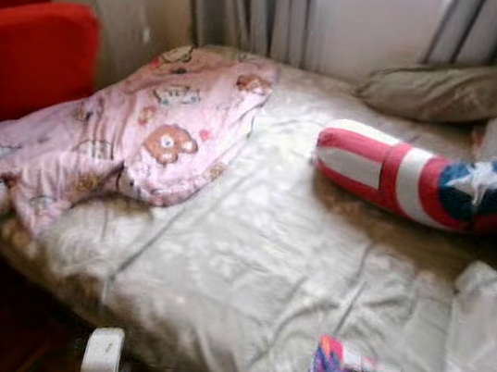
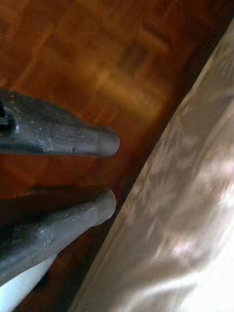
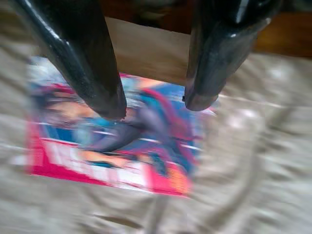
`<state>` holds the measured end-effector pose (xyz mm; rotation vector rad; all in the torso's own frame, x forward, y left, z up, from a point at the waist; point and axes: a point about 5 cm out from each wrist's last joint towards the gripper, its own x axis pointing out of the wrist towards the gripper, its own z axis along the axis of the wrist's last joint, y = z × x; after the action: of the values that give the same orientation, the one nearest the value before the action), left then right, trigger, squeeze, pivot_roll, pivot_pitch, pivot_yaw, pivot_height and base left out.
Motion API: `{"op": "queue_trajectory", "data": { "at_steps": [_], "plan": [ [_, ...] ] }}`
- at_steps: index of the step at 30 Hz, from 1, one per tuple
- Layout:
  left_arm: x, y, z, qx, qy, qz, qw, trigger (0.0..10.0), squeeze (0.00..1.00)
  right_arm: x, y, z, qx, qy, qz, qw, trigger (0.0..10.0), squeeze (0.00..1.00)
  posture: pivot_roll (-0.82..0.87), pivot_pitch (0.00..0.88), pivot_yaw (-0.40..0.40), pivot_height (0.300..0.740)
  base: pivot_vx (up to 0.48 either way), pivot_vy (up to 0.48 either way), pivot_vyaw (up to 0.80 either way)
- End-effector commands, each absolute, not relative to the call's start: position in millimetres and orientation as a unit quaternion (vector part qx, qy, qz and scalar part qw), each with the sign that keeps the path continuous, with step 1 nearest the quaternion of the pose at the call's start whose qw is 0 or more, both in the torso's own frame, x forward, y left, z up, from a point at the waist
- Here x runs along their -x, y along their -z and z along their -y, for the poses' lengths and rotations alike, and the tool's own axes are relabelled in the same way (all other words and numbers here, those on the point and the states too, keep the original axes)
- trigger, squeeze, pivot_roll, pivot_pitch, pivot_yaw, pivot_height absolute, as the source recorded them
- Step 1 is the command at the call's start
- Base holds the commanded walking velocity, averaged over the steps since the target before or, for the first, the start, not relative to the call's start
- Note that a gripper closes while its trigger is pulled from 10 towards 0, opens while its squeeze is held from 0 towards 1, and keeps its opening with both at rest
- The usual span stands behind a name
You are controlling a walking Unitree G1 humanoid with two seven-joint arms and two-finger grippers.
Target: Clean up the room
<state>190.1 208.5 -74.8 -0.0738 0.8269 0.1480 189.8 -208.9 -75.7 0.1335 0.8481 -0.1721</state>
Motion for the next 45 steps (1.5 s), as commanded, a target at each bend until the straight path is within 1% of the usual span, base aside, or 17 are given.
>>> {"op": "queue_trajectory", "data": {
  "at_steps": [1, 10, 31, 40, 45],
  "plan": [
    [-191.8, 74.6, -206.1, 0.035, -0.065, -0.404, 0.912, 10.0, 0.00, -175.1, 81.4, 217.6, -0.066, 0.101, -0.428, 0.896, 10.0, 0.00, -0.08, 0.000, 0.071, 0.740, 0.000, 0.480, 0.00],
    [-190.0, 75.0, -209.3, 0.034, -0.066, -0.406, 0.911, 10.0, 0.00, -166.6, 84.5, 221.2, -0.068, 0.105, -0.436, 0.891, 10.0, 0.00, -0.08, 0.000, 0.066, 0.740, 0.000, 0.480, 0.00],
    [-182.7, 77.0, -218.1, 0.037, -0.076, -0.414, 0.906, 10.0, 0.00, -166.4, 84.4, 222.0, -0.069, 0.106, -0.437, 0.891, 10.0, 0.00, -0.07, 0.000, 0.057, 0.740, 0.000, 0.480, 0.00],
    [-180.7, 77.1, -221.1, 0.040, -0.080, -0.413, 0.906, 10.0, 0.00, -162.5, 82.1, 238.3, -0.064, 0.113, -0.437, 0.890, 10.0, 0.00, -0.07, 0.000, 0.052, 0.740, 0.000, 0.480, 0.00],
    [-178.9, 77.8, -221.4, 0.042, -0.081, -0.414, 0.906, 10.0, 0.00, -166.4, 81.6, 233.8, -0.065, 0.110, -0.435, 0.892, 10.0, 0.00, -0.07, 0.000, 0.051, 0.740, 0.000, 0.480, 0.00]
  ]
}}
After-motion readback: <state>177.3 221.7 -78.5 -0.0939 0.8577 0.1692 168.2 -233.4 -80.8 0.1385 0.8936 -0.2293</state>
